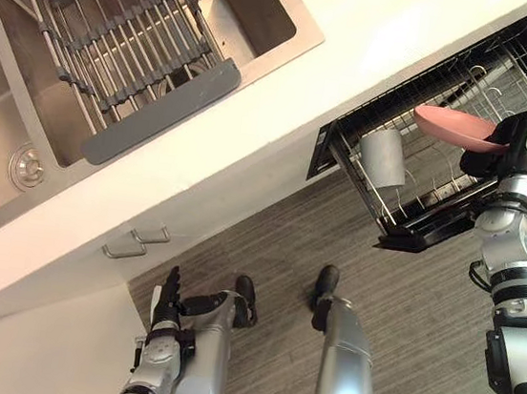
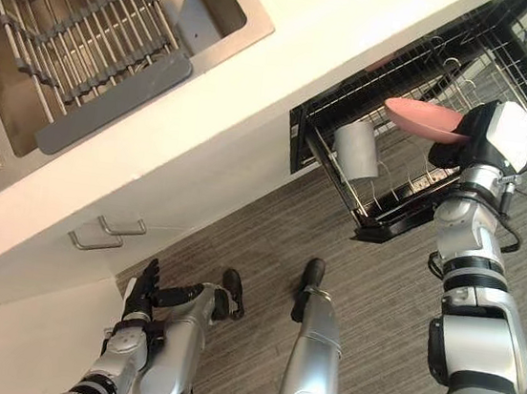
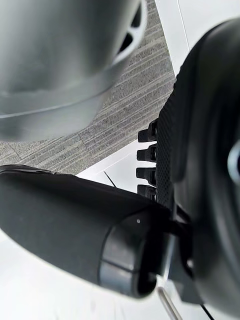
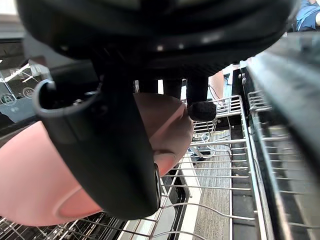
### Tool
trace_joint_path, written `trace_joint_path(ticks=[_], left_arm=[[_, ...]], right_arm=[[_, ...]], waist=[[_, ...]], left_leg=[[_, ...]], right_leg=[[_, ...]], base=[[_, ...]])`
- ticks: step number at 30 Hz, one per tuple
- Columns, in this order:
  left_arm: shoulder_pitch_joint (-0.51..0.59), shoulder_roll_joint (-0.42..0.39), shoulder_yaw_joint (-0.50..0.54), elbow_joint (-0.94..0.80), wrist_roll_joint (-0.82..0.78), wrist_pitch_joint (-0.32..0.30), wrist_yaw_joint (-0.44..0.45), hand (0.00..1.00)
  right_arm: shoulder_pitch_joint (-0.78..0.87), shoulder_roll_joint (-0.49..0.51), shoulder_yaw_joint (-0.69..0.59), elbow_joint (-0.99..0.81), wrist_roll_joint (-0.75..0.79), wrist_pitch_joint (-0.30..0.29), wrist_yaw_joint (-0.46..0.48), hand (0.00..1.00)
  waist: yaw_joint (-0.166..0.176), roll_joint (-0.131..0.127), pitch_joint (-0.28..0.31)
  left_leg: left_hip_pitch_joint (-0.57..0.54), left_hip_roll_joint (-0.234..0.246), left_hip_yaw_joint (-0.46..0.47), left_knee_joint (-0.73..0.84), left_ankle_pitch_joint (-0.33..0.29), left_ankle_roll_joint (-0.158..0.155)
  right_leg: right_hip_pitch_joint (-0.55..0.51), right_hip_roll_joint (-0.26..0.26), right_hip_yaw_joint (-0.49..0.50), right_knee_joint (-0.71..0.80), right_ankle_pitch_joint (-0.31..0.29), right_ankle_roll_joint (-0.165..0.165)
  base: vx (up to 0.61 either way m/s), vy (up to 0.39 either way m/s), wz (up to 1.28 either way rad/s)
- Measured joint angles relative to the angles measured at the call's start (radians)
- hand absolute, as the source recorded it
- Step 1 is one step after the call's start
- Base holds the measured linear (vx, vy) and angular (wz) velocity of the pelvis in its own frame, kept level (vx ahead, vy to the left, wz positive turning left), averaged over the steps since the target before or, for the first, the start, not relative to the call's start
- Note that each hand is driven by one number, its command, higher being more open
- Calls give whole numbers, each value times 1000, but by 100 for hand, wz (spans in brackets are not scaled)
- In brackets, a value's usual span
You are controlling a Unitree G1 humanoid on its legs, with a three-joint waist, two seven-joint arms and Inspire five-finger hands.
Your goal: Walk over to the sink, pick up the cup, carry it to the dishwasher, place the cup inside the dishwasher, then close the dishwasher door
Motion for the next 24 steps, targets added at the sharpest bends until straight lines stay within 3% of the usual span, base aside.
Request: trace_joint_path(ticks=[11, 12, 24], left_arm=[[-7, -7, 0, -9, -1, 2, 1, 100], [-8, -8, -1, -10, -1, 2, 1, 100], [-8, -8, 0, -18, -11, 6, 3, 100]], right_arm=[[-91, 12, 7, 4, 38, 12, -6, 0], [-95, 14, 7, 4, 38, 16, -10, 100], [-127, 57, 7, 70, 38, 38, -24, 100]], waist=[[22, 0, 0], [22, 0, 0], [29, -4, -2]], left_leg=[[-10, -15, -19, -37, 22, -6], [-9, -22, -25, -43, 27, -6], [-11, -28, -33, -48, 34, -7]], right_leg=[[-7, -21, -25, 5, -16, -2], [-7, -28, -30, 9, -19, -2], [-7, -37, -39, 16, -23, -2]], base=[[34, -5, 9], [18, -5, 19], [4, -2, 3]])
